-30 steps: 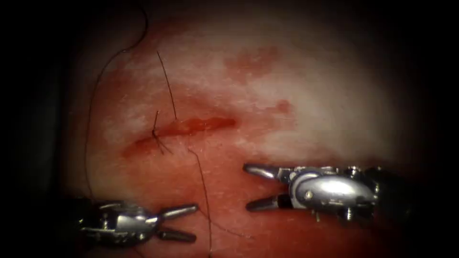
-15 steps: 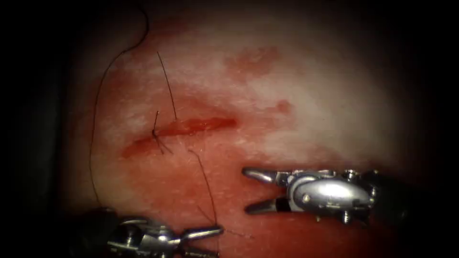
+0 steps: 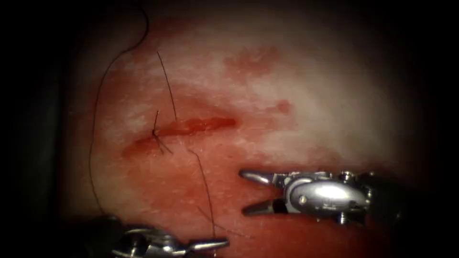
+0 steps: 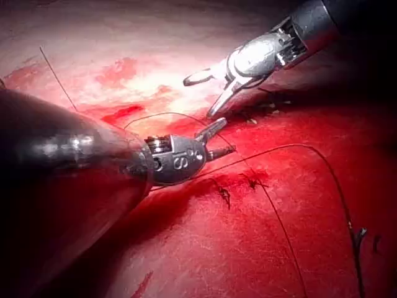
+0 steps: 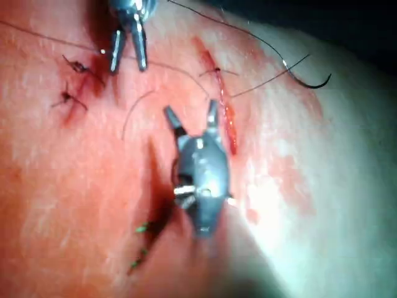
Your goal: Wound Closure
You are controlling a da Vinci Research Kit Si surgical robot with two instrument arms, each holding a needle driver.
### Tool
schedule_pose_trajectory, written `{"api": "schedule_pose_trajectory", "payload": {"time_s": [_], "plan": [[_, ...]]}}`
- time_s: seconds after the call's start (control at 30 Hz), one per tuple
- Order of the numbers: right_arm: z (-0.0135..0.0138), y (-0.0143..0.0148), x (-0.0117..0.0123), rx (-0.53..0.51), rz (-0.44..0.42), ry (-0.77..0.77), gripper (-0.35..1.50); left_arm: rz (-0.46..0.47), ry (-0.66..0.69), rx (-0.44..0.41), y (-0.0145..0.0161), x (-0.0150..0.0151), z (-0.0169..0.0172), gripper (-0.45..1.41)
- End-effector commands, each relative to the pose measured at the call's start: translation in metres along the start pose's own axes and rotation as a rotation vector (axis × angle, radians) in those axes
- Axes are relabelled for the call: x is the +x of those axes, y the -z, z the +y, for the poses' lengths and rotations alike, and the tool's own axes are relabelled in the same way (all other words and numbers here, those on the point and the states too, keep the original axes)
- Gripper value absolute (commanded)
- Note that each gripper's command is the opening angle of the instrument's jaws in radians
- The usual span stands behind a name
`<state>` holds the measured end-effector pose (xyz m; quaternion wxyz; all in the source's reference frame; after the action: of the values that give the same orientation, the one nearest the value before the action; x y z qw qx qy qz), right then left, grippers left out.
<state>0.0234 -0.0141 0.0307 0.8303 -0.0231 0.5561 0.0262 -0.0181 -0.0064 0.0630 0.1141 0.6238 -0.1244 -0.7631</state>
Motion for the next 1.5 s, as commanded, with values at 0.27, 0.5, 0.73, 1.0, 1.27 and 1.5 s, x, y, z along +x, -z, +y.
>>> {"api": "schedule_pose_trajectory", "payload": {"time_s": [0.27,0.5,0.73,1.0,1.27,1.5], "plan": [[0.0008,-0.0019,0.0008,0.006,0.007,-0.008,1.41,0.019,-0.070,-0.096,0.0002,-0.0004,-0.0023,-0.45],[0.0038,-0.0026,0.0021,0.032,0.030,0.001,1.26,0.003,-0.043,-0.083,0.0018,-0.0015,-0.0060,-0.45],[0.0044,-0.0046,0.0030,0.005,0.058,0.032,1.31,0.003,-0.037,-0.080,0.0018,-0.0028,-0.0077,-0.45],[0.0044,-0.0077,0.0028,0.027,0.076,0.102,1.31,0.006,-0.033,-0.077,0.0017,-0.0028,-0.0081,-0.45],[0.0037,-0.0079,0.0041,0.056,0.120,0.143,1.23,0.011,-0.027,-0.079,0.0019,-0.0030,-0.0089,-0.45],[0.0031,-0.0080,0.0049,0.061,0.141,0.160,1.19,0.014,-0.022,-0.079,0.0020,-0.0034,-0.0097,-0.45]]}}
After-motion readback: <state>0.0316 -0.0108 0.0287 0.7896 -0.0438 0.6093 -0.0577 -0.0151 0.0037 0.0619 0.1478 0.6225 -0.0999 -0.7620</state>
